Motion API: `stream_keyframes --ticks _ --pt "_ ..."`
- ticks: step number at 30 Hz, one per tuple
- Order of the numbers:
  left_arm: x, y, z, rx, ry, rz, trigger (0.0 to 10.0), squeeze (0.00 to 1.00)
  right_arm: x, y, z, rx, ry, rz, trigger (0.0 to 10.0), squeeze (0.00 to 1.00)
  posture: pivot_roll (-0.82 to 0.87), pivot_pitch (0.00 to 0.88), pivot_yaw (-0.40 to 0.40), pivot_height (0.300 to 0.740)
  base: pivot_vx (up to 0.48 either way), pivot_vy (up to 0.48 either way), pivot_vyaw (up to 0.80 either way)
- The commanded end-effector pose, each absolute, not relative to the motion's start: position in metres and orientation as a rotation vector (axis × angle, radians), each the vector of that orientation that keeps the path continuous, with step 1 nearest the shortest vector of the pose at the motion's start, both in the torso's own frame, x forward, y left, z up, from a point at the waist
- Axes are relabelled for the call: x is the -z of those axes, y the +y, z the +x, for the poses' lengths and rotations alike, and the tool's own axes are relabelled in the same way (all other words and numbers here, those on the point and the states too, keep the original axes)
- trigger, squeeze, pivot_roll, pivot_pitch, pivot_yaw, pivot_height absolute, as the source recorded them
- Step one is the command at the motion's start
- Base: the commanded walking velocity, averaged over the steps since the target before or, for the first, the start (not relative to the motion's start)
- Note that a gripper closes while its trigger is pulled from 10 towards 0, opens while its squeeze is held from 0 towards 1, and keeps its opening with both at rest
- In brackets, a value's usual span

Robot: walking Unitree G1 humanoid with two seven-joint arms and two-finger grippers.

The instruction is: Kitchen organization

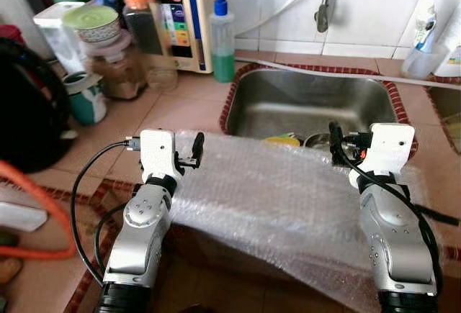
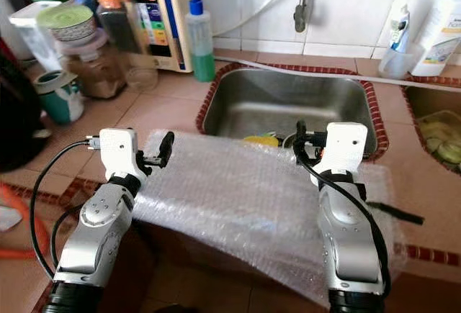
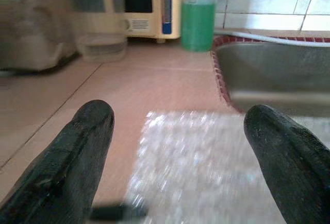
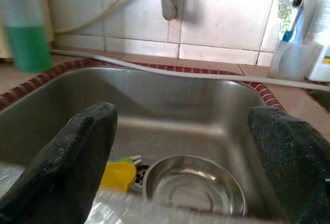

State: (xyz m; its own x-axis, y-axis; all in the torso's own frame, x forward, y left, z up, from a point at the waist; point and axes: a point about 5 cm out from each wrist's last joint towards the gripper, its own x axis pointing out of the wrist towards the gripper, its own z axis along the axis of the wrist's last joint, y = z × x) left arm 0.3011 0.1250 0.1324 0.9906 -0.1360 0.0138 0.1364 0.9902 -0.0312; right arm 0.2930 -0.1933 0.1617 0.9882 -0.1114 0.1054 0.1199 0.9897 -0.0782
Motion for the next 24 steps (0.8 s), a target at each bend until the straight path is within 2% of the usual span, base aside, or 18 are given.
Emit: stream_keyframes --ticks 1,15,24 --pt "-0.133 0.1275 0.3025 0.131 -0.013 -0.019 10.0 0.0 -0.1645 -0.1921 0.2952 0.11 -0.106 -0.075 10.0 0.0 0.02 0.0 0.076 0.74 -0.285 0.0 0.0" --pt "-0.132 0.1242 0.3043 0.152 -0.009 -0.017 10.0 0.0 -0.1681 -0.1927 0.2966 0.114 -0.117 -0.074 10.0 0.0 0.01 0.0 0.078 0.74 -0.271 0.0 0.0" --pt "-0.136 0.1223 0.3036 0.18 -0.035 -0.04 10.0 0.0 -0.1713 -0.1907 0.2982 0.107 -0.13 -0.073 10.0 0.0 0.01 0.0 0.074 0.74 0.0 0.0 0.0"
